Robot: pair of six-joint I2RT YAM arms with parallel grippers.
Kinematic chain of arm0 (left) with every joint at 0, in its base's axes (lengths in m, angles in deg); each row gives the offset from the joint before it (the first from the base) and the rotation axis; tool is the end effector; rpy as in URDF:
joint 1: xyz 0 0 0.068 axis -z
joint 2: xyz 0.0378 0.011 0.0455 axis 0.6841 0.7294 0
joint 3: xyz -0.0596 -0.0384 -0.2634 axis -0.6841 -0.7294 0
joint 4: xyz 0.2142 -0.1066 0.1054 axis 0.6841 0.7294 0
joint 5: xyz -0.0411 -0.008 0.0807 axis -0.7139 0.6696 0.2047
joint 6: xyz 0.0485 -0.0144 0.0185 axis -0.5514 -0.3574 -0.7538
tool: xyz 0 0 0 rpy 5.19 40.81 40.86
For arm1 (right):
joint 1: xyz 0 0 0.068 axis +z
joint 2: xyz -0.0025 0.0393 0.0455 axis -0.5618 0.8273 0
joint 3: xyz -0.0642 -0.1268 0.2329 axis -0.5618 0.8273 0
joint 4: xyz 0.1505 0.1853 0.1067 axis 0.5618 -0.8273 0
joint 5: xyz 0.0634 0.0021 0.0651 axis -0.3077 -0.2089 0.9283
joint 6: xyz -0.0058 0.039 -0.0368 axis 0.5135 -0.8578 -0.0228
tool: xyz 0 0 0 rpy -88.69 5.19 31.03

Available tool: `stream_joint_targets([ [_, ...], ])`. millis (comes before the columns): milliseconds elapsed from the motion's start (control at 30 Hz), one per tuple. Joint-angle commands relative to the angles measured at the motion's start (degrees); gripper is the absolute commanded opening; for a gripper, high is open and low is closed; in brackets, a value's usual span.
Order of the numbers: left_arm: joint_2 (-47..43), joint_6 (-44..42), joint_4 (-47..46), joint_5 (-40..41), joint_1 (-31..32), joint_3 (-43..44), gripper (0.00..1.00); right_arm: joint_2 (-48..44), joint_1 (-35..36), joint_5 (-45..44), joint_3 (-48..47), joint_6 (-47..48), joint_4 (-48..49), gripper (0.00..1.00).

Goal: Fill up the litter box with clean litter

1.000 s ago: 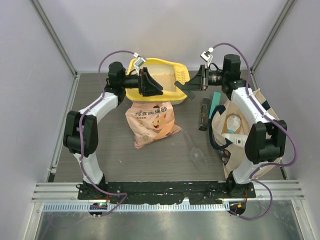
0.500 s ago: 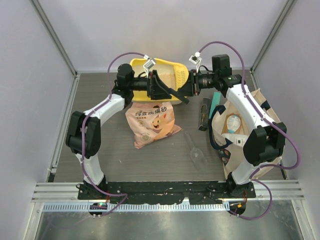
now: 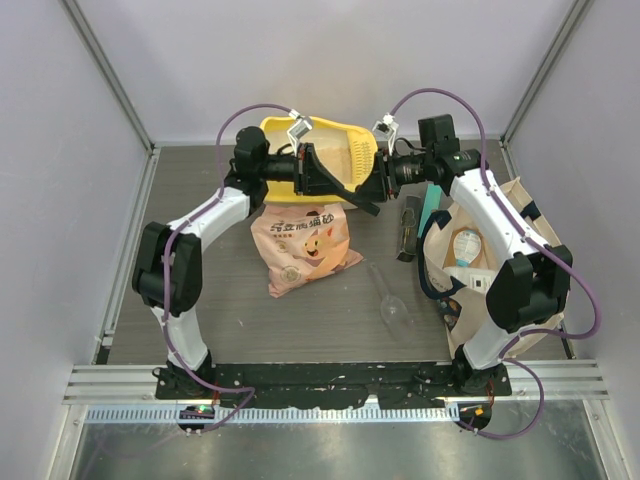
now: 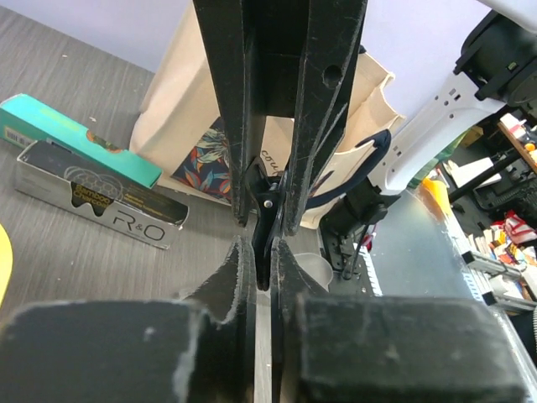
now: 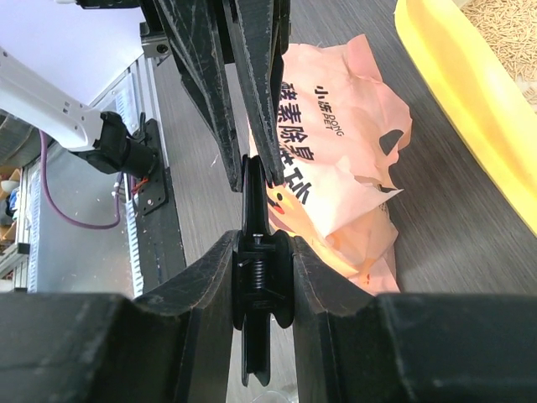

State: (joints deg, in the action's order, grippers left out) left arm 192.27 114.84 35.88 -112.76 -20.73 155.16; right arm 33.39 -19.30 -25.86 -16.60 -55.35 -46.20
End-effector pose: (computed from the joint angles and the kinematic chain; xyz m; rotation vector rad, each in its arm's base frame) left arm 0.3781 -0.1930 0.3207 0.9682 1.5619 -1.6933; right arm 0.3428 0.1231 0.3523 -0.9383 1.9121 1.2599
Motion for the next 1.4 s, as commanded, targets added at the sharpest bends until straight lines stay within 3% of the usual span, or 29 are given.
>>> stream_joint_targets([
  [0,0.0,-0.9,-1.1,-3.8,1.0,2.8,0.00,-2.3,0.2,-0.7,-2.0,1.1,1.2,0.01],
  [133,0.2,-1.2,-1.0,-4.1,1.0,3.0,0.00,-2.2,0.1,-0.9,-2.0,1.0,1.4,0.02],
  [167,0.1,-1.2,-0.4,-4.0,1.0,3.0,0.04,-2.1,0.2,-0.7,-2.0,1.0,1.5,0.01],
  [200,0.3,-1.1,-0.2,-4.0,1.0,3.1,0.14,-2.1,0.2,-0.5,-2.2,1.0,1.6,0.02],
  [233,0.3,-1.0,0.0,-3.8,0.9,3.1,0.36,-2.0,0.3,-0.1,-2.3,1.0,1.6,0.01],
  [300,0.6,-1.0,0.3,-4.0,1.0,3.0,0.39,-1.9,0.5,0.0,-2.6,1.0,1.7,0.02],
  [400,1.2,-0.8,0.4,-4.9,0.9,3.5,0.32,-1.6,0.7,0.1,-2.8,1.0,1.6,0.01],
  [433,1.6,-0.7,0.4,-5.5,1.1,4.0,0.22,-1.6,0.7,-0.1,-2.8,1.1,1.7,0.01],
  [500,1.8,-0.6,0.5,-6.2,1.2,4.5,0.13,-1.4,0.8,-0.2,-2.9,1.0,1.7,0.01],
  [533,2.0,-0.6,0.4,-6.2,1.2,4.7,0.02,-1.2,0.8,-0.2,-3.0,1.0,1.6,0.01],
  [567,2.1,-0.6,0.2,-6.7,1.2,4.6,0.00,-1.2,0.8,-0.8,-3.1,1.0,1.8,0.01],
  [600,2.1,-0.6,0.0,-6.9,1.1,4.6,0.00,-1.3,0.8,-1.4,-3.2,0.2,2.1,0.08],
  [633,1.8,-0.6,-0.6,-6.9,1.2,4.5,0.00,-1.4,0.7,-2.0,-3.5,-1.0,2.7,0.22],
  [667,1.7,-0.6,-1.0,-6.9,1.0,4.2,0.00,-1.7,0.3,-4.7,-3.8,-2.7,4.2,0.37],
  [700,1.5,-0.6,-1.1,-7.0,1.0,4.0,0.00,-2.0,-0.9,-6.1,-3.8,-4.9,6.1,0.59],
  [733,1.0,-0.7,-1.2,-7.2,0.8,3.8,0.00,-3.4,-1.6,-6.9,-3.2,-10.7,8.5,0.72],
  [767,0.9,-0.6,-1.3,-7.3,0.7,3.5,0.00,-4.3,-2.6,-7.4,-0.5,-13.5,15.4,0.74],
  [833,0.6,-0.6,-1.6,-7.4,0.5,3.0,0.00,-5.5,-4.1,-5.1,1.4,-17.7,20.1,0.75],
  [1100,0.3,0.2,-2.4,-6.9,0.2,2.3,0.00,-5.1,-2.6,-0.1,4.8,-15.1,18.7,0.72],
  [1367,0.9,0.9,-2.5,-6.6,-0.5,2.7,0.00,-5.8,-1.3,-0.2,4.8,-6.1,10.0,0.72],
])
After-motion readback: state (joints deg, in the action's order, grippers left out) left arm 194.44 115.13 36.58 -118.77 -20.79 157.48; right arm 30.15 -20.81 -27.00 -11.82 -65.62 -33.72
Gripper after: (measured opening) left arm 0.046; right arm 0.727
